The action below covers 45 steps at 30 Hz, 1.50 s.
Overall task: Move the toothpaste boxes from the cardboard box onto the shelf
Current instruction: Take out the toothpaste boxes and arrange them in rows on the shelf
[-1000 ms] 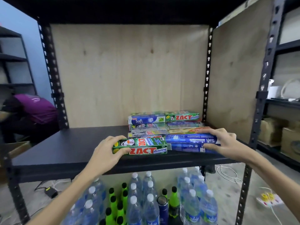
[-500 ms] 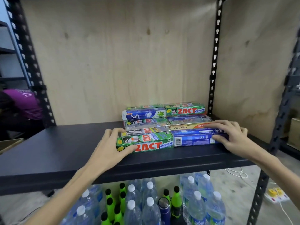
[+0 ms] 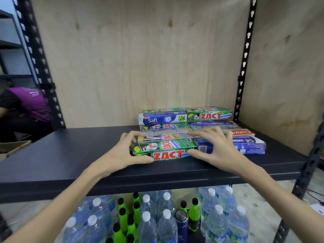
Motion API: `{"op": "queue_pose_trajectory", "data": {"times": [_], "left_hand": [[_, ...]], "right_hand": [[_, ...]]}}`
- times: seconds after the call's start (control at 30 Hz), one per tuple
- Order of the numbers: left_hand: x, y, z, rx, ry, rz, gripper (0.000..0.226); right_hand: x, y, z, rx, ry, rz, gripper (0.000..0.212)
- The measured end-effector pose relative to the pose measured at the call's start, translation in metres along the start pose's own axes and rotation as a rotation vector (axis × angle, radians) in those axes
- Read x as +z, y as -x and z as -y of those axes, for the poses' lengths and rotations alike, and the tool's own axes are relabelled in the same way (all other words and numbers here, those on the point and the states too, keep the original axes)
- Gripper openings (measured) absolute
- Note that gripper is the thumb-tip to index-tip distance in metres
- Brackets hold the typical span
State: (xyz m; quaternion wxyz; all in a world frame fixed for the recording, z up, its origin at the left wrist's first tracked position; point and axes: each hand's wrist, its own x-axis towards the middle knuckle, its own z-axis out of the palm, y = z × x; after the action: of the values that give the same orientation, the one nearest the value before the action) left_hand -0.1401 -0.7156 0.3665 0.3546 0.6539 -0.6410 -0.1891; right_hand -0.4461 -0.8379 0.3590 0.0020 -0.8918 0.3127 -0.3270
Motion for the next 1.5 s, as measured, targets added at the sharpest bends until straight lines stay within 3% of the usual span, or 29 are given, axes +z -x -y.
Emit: {"op": "queue_pose_trajectory", "data": {"times": [0.33, 0.63, 0.8, 0.93, 1.1, 1.4, 1.5], "left_hand": [[-0.021, 0.012, 0.02, 0.024, -0.043, -0.021, 0.073], [-0.094, 0.046, 0.067, 0.011, -0.108, -0.013, 0.061], [-0.139, 0.059, 0.104, -0.028, -0.162, -0.032, 0.053], [-0.168, 0.056, 0.133, -0.046, -0.258, -0.097, 0.053], [-0.199, 0.026, 0.173, -0.091, -0.429, -0.204, 0.055], [-0.228, -0.052, 0.237, -0.196, -0.445, -0.373, 0.067], [-0.23, -0.074, 0.246, -0.215, -0.407, -0.436, 0.06]], "right_hand": [[0.021, -0.015, 0.032, -0.108, 0.031, -0.054, 0.06], [0.06, -0.052, 0.101, -0.203, -0.135, -0.005, 0.063], [0.092, -0.083, 0.143, -0.266, -0.072, 0.016, 0.058], [0.122, -0.123, 0.175, -0.282, 0.019, 0.049, 0.056], [0.176, -0.177, 0.193, -0.19, -0.098, 0.078, 0.054], [0.252, -0.261, 0.199, -0.119, -0.217, 0.052, 0.04], [0.265, -0.281, 0.196, -0.097, -0.234, 0.039, 0.04]]}}
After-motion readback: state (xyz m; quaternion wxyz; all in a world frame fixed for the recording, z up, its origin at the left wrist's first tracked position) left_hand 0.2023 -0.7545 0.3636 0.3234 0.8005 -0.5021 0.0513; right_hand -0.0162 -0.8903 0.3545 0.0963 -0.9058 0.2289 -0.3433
